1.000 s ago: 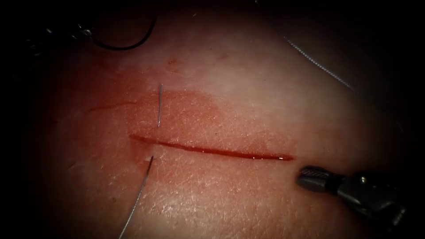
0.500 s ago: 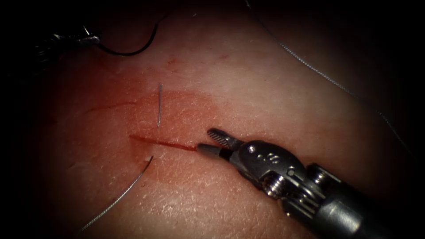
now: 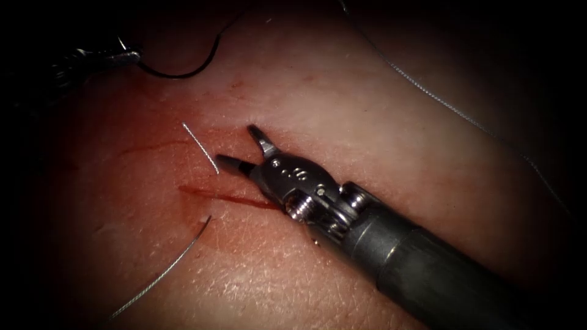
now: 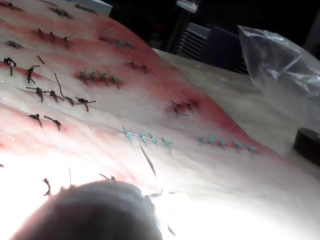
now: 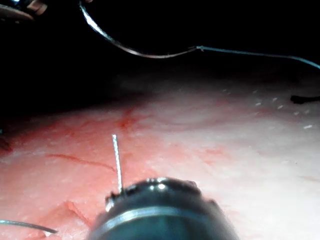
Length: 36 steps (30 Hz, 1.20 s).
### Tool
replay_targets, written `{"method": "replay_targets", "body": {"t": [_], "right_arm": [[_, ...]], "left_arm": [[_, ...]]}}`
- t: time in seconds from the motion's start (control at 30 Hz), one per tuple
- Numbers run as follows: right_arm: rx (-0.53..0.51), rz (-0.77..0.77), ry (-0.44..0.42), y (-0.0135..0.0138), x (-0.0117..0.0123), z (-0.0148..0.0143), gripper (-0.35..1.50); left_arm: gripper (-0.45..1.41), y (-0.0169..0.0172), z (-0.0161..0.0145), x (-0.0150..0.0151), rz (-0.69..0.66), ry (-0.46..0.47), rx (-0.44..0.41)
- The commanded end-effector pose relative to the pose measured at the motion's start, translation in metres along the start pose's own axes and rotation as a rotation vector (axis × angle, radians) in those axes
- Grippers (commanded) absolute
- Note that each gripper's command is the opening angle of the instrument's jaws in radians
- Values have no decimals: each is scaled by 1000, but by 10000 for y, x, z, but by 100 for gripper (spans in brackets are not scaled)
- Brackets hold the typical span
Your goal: Wound Closure
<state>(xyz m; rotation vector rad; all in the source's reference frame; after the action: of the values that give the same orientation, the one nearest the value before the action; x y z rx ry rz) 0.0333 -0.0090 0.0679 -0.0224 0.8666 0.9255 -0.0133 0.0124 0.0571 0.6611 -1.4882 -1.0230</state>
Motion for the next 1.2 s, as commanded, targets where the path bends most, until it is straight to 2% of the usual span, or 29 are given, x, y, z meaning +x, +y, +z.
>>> {"method": "replay_targets", "body": {"t": [0.03, 0.1, 0.17, 0.23, 0.3, 0.47, 0.5, 0.53, 0.57, 0.63, 0.7, 0.87, 1.0, 1.03, 1.07, 1.13, 1.2], "right_arm": [[1, 0, 14, 0, 16, 3, 69], [7, 2, 12, -1, 18, 1, 56], [6, 5, 14, -2, 22, 2, 69], [14, 9, 34, -3, 25, -5, 74], [23, 13, 33, -5, 29, -14, 54], [38, 26, 22, -15, 45, -35, 49], [45, 28, 20, -19, 46, -38, 26], [53, 28, 19, -22, 46, -38, 19], [74, 27, 18, -29, 46, -38, 2], [70, 27, 19, -39, 47, -29, 1], [64, 28, 20, -40, 47, -23, 1], [62, 28, 21, -34, 47, -15, 46], [67, 26, 21, -30, 46, -18, 56], [69, 26, 20, -30, 46, -21, 66], [70, 26, 20, -30, 46, -22, 58], [71, 27, 19, -31, 47, -24, 59], [73, 28, 18, -32, 48, -26, 49]], "left_arm": [[-45, -2, 5, -13, 6, -5, 2], [-45, -1, 5, -12, 7, -6, 2], [-45, -1, 6, -11, 8, -5, 4], [-45, -1, 6, -11, 9, -2, 3], [-45, -1, 5, -11, 9, -2, 3], [-45, -1, 5, -11, 9, -1, 6], [-45, -1, 5, -11, 9, -1, 5], [-45, -1, 5, -11, 9, -1, 5], [-45, -1, 5, -11, 9, -1, 5], [-45, -1, 5, -10, 9, -1, 5], [-45, 0, 5, -10, 10, 1, 4], [-45, 0, 5, -9, 10, 1, 4], [-45, 0, 5, -8, 17, 6, 1], [-45, 0, 5, -8, 18, 6, 1], [-45, 0, 5, -8, 18, 6, 0], [-45, 0, 5, -8, 18, 6, 0], [-45, 0, 5, -8, 18, 6, 1]]}}
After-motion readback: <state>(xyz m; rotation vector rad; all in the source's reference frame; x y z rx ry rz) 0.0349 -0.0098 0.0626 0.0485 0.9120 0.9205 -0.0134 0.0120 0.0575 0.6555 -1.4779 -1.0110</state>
